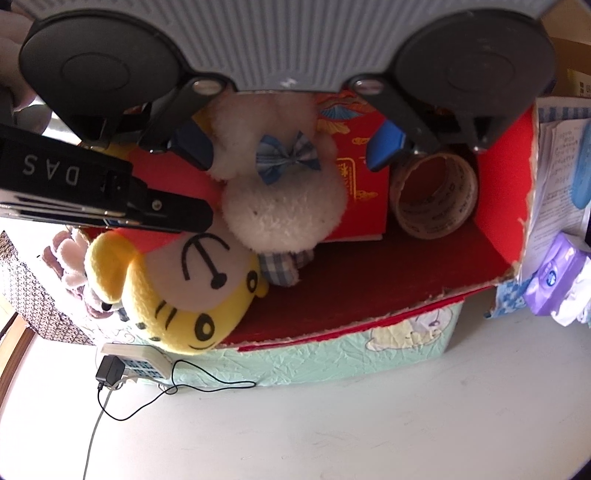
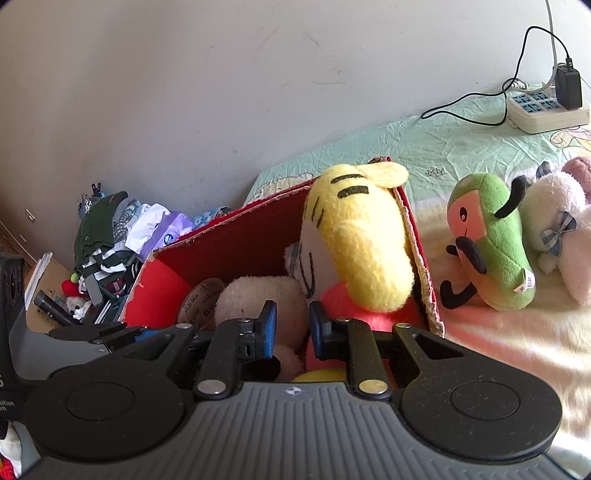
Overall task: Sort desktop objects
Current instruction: 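Lower the white bunny plush into the red box beside the tiger, then open the right gripper to release the bunny in the box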
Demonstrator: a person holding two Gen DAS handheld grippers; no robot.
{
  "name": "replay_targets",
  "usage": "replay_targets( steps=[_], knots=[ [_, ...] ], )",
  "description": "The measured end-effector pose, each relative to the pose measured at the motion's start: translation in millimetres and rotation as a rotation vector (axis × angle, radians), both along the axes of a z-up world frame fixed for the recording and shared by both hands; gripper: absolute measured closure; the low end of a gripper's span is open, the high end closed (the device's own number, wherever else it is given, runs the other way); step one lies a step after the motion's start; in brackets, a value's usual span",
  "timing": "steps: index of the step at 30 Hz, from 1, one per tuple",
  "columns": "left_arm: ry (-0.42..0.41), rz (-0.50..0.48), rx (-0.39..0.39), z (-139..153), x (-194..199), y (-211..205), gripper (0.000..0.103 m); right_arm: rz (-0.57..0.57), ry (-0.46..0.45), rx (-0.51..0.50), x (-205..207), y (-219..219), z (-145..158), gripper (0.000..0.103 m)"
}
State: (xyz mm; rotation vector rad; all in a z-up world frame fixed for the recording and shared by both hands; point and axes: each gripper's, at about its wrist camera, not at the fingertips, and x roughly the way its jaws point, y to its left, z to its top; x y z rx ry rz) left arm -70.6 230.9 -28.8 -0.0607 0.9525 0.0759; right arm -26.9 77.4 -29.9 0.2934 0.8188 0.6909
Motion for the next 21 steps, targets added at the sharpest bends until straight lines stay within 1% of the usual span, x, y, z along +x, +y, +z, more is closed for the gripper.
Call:
replay_targets(
  steps=[4,6,11,15,18,21],
  knots=[
    [0.01,0.009,-0.014,0,-1,1,0.012,-0.006,-0.01,0.023,-1,-3,-2,0.083],
    [0.01,0.009,-0.022,0,-3,1,0.012,0.002,-0.006,0.02,-1,-2,-2,0.083],
    [-0.001,0.018,-0.007,4,-7,0,0.011,-0.001,-0.002,0.036,-2,-4,-2,0.083],
    [-0.012,0.024,0.015,7,-9,-1,0.009,0.003,-0.006,0.025,-3,-3,-1,0.084],
    [-0.013,0.03,0.01,7,-9,0,0.008,0.007,-0.002,0.03,-3,-4,-1,0.083],
    [-0.017,0.037,0.021,8,-11,0,0.008,0.01,0.005,0.032,-3,-5,0,0.083]
  ],
)
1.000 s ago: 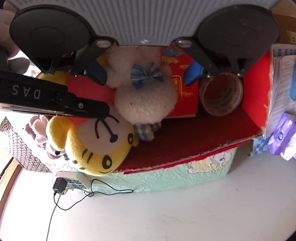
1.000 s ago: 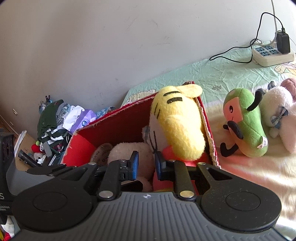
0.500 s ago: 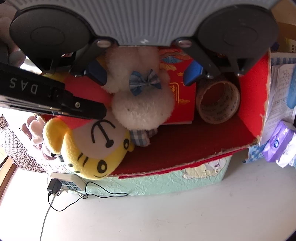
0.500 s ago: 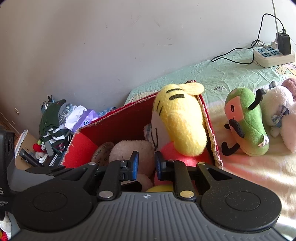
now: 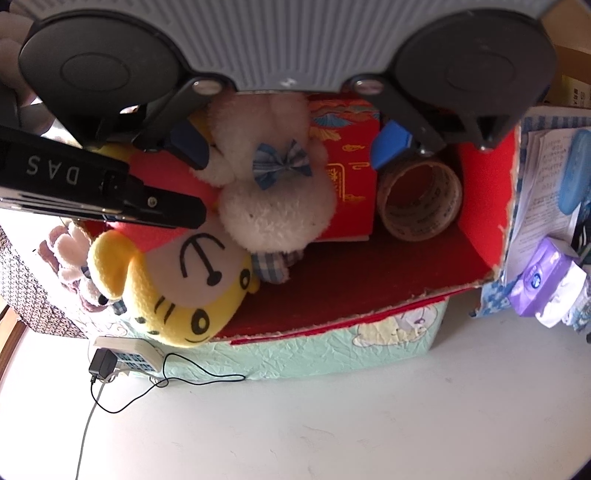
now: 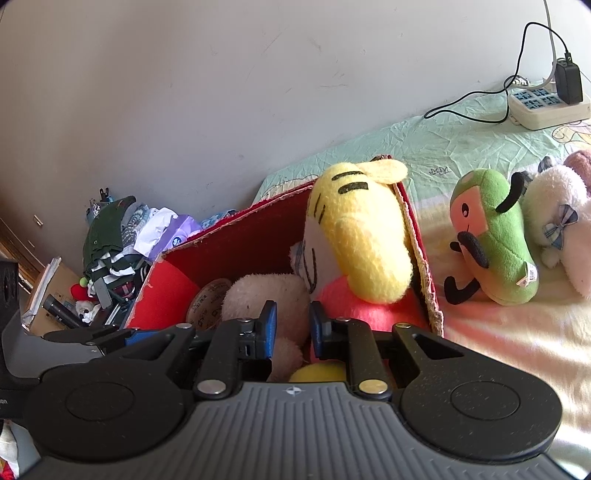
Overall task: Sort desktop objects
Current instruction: 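Open the right gripper to release the bunny in the box, then withdraw the right gripper from the box back toward the plush toys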
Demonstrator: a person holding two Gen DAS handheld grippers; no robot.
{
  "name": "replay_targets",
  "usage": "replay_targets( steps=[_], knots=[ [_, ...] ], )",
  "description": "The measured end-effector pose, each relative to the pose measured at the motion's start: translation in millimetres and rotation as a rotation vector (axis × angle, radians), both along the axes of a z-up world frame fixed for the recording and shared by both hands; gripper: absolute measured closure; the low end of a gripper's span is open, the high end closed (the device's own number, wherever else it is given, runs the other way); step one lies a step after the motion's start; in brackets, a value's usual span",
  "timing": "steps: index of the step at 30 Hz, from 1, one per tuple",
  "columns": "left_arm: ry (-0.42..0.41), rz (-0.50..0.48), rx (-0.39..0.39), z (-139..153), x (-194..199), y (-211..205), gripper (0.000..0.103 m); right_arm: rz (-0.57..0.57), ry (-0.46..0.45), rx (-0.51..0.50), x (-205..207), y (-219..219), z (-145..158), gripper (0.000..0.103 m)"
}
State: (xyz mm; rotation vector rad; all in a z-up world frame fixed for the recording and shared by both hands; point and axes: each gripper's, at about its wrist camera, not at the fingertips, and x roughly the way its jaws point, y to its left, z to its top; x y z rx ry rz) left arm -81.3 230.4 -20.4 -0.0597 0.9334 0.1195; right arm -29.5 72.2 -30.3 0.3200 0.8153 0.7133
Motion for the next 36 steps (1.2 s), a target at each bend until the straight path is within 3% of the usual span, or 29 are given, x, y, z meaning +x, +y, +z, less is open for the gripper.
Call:
replay_targets(
  steps=[14,26,36],
  knots=[
    [-0.036,0.075,0.076,17,-16,-1,0.008,-0.029,0.015,0.059,-12,-18,9,0.074],
    [-0.048,0.144,0.126,31,-34,-6,0.008,-0.058,-0.001,0.103,-30,-39,19,0.072],
    [-0.076,0.213,0.168,48,-43,-26,0.008,0.01,-0.003,0.126,-29,-54,22,0.069]
  ],
)
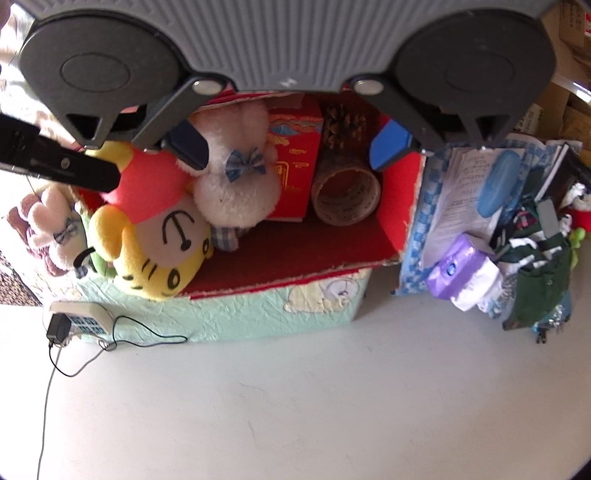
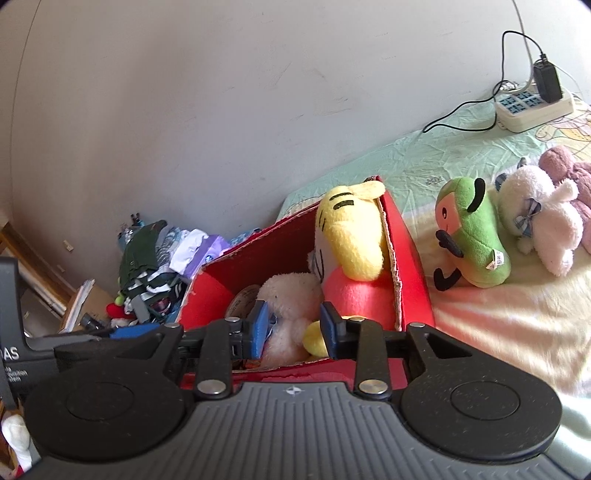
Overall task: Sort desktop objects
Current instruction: 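Withdraw the right gripper from the box back toward the plush toys, then move the right gripper down onto the pink teddy bear's head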
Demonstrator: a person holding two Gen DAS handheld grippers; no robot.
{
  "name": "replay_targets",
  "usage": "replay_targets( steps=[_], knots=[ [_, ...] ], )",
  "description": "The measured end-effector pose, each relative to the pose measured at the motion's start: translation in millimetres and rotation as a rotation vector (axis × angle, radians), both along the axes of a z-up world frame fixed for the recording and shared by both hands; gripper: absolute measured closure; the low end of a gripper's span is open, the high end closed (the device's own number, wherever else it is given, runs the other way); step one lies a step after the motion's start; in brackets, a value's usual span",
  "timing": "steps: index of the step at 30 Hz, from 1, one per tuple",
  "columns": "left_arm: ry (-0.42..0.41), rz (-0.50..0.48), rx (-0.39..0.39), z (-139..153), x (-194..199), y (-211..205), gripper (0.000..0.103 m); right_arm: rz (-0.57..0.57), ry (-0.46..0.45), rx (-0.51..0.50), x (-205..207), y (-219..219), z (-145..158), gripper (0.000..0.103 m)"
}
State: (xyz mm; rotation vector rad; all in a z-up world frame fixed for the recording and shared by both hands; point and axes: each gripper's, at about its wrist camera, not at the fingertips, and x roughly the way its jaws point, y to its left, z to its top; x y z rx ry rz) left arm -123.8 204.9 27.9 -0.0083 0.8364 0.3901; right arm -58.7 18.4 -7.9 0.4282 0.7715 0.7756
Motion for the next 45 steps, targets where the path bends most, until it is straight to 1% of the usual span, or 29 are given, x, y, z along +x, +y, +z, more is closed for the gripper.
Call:
replay_targets(
  steps=[4,9,11,18,24,26,30,33,37,39,42,45],
  knots=[
    [-0.001,0.028,0.014,8,6,-15,0.008,0.02,0.015,0.016,6,-14,-1,0.069],
    [-0.011,0.049,0.017,17,16,-41,0.008,0.033,0.039,0.02,18,-42,-4,0.068],
    [-0.011,0.048,0.013,19,21,-54,0.008,0.033,0.049,0.022,23,-55,-5,0.065],
    [-0.015,0.0,0.006,22,45,-110,0.008,0.005,0.089,0.016,41,-105,-14,0.063],
    [-0.034,-0.088,-0.042,16,65,-157,0.008,-0.055,0.119,0.007,58,-155,-21,0.063],
    [-0.033,-0.119,-0.072,10,73,-172,0.008,-0.076,0.132,0.0,64,-172,-26,0.063],
    [-0.039,-0.2,-0.17,-10,90,-198,0.008,-0.119,0.168,-0.013,77,-204,-40,0.063],
    [-0.022,-0.232,-0.231,-31,106,-212,0.008,-0.141,0.187,-0.042,90,-223,-51,0.063],
    [0.021,-0.3,-0.326,-57,128,-231,0.008,-0.183,0.173,-0.08,115,-245,-58,0.062],
    [0.051,-0.304,-0.367,-71,141,-236,0.008,-0.198,0.177,-0.085,130,-254,-63,0.062],
    [0.082,-0.274,-0.412,-88,158,-241,0.008,-0.205,0.175,-0.107,146,-261,-68,0.062],
    [0.098,-0.293,-0.49,-97,172,-243,0.008,-0.195,0.172,-0.135,160,-258,-76,0.062]
  ],
)
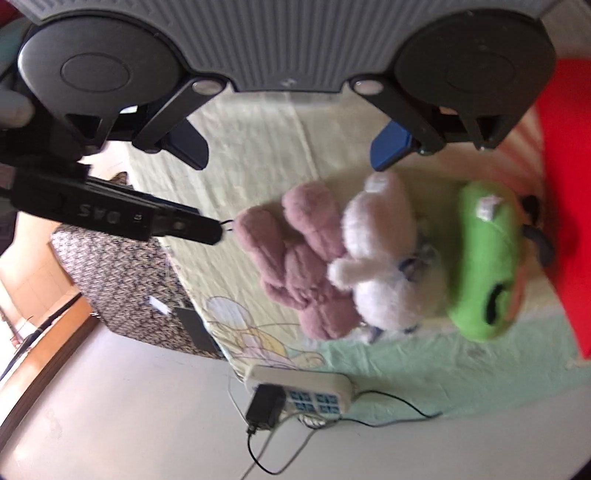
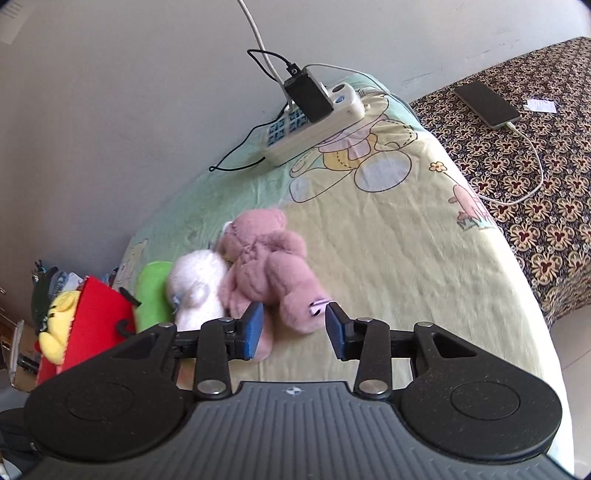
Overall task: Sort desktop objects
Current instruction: 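Move the right gripper down onto the pink teddy bear's head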
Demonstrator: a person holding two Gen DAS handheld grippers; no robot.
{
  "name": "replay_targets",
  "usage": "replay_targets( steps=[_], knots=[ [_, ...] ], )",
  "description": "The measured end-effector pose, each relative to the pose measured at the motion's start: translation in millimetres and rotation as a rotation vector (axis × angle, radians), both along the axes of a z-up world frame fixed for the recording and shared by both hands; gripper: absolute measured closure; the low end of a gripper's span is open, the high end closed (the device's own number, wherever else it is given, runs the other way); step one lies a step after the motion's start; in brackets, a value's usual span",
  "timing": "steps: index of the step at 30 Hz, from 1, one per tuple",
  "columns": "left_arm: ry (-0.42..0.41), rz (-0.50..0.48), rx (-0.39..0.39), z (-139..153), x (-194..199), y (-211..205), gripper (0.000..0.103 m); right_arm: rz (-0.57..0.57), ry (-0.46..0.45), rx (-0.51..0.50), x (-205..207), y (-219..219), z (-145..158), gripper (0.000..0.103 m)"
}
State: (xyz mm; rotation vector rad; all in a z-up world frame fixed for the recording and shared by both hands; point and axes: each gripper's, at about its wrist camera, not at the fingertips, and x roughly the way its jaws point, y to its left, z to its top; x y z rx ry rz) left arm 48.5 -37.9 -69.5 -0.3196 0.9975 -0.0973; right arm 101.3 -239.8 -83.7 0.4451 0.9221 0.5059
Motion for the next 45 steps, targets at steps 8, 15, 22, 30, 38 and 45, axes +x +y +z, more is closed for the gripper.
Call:
replay_targets(
  steps=[8,15,22,30,38,45],
  knots=[
    [0.032,0.02,-0.014,-22,25,1,0.008,0.054,0.011,-0.026,32,17,-25,0.061],
    [0.034,0.035,-0.042,-29,37,13,0.015,0.098,0.002,-0.021,43,32,-33,0.065],
    [0.045,-0.007,-0.022,-31,40,6,0.034,0.141,0.011,-0.002,35,29,-30,0.073],
    [0.019,-0.103,-0.003,-19,6,-11,0.034,0.135,0.044,0.0,-1,8,-18,0.073],
    [0.021,-0.234,-0.017,-15,-45,-35,0.035,0.138,0.088,-0.033,-61,-14,-17,0.073],
    [0.071,-0.294,-0.029,-25,-88,-45,0.035,0.152,0.17,-0.036,-105,-21,-23,0.073]
  ],
)
